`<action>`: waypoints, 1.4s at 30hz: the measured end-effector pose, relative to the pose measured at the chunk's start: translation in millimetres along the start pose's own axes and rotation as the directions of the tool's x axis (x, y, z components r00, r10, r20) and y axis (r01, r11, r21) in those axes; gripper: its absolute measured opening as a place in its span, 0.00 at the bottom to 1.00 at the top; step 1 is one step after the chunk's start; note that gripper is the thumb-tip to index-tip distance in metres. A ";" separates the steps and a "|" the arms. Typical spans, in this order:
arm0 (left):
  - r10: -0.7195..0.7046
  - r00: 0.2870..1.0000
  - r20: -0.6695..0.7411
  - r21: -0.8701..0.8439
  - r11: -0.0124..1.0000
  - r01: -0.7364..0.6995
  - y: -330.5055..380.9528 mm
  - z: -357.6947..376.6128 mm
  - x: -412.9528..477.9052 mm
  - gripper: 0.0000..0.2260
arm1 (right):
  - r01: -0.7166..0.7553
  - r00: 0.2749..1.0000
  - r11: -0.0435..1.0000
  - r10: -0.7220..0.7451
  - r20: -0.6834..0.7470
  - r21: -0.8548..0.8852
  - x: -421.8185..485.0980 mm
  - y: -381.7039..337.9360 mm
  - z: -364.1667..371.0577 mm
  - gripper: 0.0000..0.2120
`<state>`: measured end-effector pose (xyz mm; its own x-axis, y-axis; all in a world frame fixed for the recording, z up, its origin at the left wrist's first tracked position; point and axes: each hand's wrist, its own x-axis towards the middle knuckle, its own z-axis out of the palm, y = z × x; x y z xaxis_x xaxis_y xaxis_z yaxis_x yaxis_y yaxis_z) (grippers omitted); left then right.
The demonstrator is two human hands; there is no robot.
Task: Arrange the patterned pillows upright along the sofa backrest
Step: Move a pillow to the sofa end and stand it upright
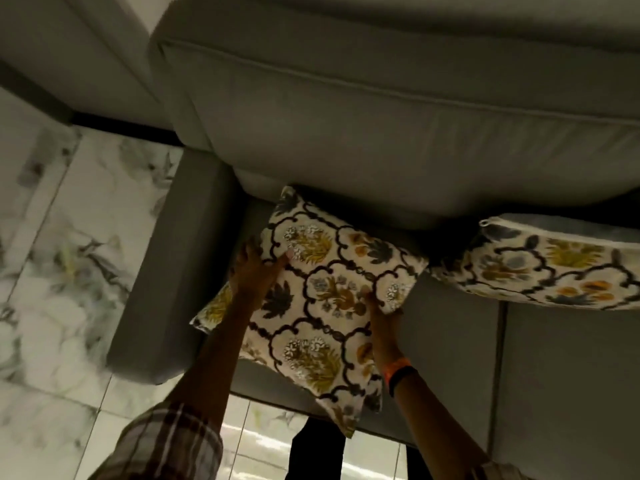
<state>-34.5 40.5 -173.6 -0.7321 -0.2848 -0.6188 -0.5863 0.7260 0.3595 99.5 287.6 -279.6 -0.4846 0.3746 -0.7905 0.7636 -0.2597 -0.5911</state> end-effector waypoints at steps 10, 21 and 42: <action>-0.031 0.992 -0.124 -0.490 0.871 -0.034 -1.4 -28.1 -12.5 0.39 | 0.409 0.912 0.896 -0.398 -0.093 0.171 -78.9 -97.1 14.5 0.37; 0.257 0.692 -0.675 -0.546 0.456 -0.702 97.8 27.7 -193.8 0.17 | 0.517 0.856 0.761 -0.469 -0.219 0.391 -120.7 -160.3 -154.5 0.45; 0.962 -0.083 -0.261 0.379 0.024 -0.925 579.0 522.5 -457.8 0.32 | 0.162 0.972 0.566 0.048 -0.229 0.808 114.0 -122.4 -743.5 0.26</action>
<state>142.4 918.3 -47.2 -0.5940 0.5581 0.5793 0.7949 0.5177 0.3163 268.0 1023.8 -178.3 -0.3365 0.5556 -0.7603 0.0091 -0.8055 -0.5926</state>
